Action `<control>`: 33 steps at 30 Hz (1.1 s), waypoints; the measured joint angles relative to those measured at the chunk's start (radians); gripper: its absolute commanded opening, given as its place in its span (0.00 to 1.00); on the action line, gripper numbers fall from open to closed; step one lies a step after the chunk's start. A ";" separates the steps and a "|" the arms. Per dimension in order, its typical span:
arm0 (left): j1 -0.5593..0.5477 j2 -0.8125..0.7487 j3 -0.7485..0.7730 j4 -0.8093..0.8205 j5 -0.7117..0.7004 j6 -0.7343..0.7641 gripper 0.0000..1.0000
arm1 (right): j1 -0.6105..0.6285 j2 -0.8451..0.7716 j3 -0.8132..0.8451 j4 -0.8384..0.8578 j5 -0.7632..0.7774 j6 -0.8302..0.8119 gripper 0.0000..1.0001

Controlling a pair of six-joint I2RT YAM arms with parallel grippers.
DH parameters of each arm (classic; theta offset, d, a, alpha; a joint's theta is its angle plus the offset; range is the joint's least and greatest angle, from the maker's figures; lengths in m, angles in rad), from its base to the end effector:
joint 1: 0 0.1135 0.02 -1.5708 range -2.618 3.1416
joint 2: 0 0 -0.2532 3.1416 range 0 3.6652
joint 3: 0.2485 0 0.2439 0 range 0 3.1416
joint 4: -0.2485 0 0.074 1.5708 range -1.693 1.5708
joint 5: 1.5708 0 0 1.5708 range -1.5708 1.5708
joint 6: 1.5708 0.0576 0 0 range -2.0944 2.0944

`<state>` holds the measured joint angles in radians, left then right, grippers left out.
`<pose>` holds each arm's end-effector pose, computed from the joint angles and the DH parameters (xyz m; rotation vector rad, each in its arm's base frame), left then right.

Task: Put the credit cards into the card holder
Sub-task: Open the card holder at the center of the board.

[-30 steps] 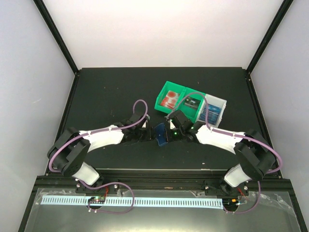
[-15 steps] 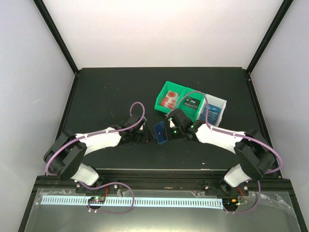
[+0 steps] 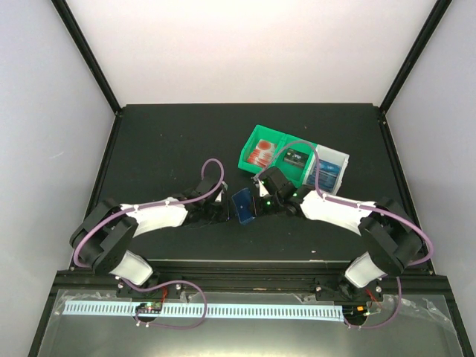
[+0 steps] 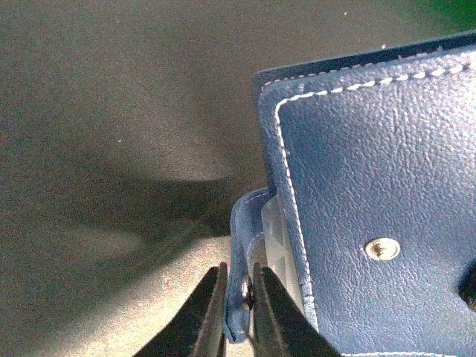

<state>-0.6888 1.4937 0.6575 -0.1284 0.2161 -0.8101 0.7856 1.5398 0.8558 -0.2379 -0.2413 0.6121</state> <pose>0.2065 -0.1860 0.1237 -0.0730 2.7310 -0.7985 0.2107 0.2303 0.1602 -0.3404 2.6556 0.8271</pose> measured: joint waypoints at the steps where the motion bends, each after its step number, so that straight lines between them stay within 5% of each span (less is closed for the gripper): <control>1: 0.000 0.000 -0.002 0.002 0.002 -0.002 0.03 | 0.000 0.001 0.000 0.001 0.000 0.000 0.07; 5: 0.000 -0.001 -0.006 -0.001 0.000 -0.002 0.02 | 0.000 0.016 0.000 0.010 0.002 0.005 0.17; 10: 0.000 -0.049 -0.006 -0.042 -0.010 0.006 0.02 | 0.000 0.032 0.000 0.006 0.042 0.009 0.50; 14: 0.000 -0.126 -0.006 -0.086 -0.011 0.025 0.02 | 0.000 0.033 0.001 -0.009 0.091 0.000 0.61; 26: 0.000 -0.230 0.003 -0.192 0.001 0.093 0.02 | 0.023 0.024 0.010 -0.026 0.080 -0.057 0.78; 33: 0.000 -0.254 0.035 -0.202 0.002 0.131 0.02 | 0.087 0.026 0.057 -0.025 0.055 -0.092 0.77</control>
<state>-0.6888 1.2392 0.6922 -0.3305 0.2180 -0.6792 0.8726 1.5658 0.9131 -0.2630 -0.1864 0.5201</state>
